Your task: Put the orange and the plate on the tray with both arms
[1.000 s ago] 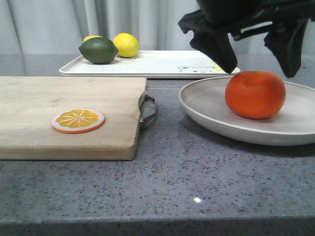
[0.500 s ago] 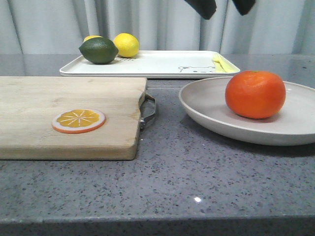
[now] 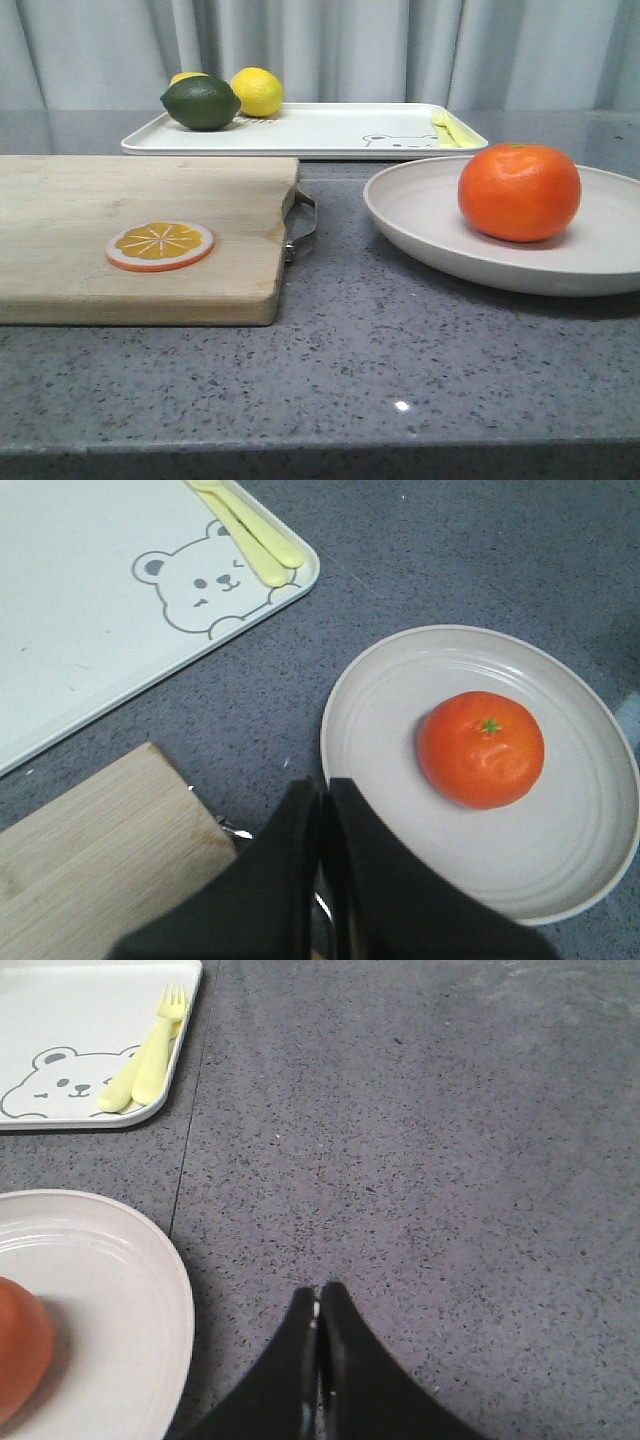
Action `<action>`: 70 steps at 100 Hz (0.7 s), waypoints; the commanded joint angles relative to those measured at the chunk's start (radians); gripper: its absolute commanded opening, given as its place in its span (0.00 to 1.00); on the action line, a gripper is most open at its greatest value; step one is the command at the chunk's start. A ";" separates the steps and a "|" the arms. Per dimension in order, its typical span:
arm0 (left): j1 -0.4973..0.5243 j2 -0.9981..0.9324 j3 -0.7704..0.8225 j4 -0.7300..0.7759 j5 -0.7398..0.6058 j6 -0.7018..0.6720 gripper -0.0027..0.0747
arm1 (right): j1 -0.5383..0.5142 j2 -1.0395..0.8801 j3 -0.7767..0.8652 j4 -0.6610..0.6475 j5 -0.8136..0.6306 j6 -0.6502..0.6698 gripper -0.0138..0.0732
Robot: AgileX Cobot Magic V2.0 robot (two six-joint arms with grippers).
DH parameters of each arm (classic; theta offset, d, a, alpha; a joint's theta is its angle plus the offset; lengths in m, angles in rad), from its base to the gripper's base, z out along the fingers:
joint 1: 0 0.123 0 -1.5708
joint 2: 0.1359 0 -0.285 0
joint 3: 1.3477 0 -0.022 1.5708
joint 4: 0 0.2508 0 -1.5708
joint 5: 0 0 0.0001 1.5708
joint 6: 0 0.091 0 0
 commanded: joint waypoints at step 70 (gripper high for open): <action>0.229 -0.805 0.671 0.009 -0.261 -0.004 0.01 | 0.000 0.003 -0.038 -0.004 -0.046 -0.003 0.08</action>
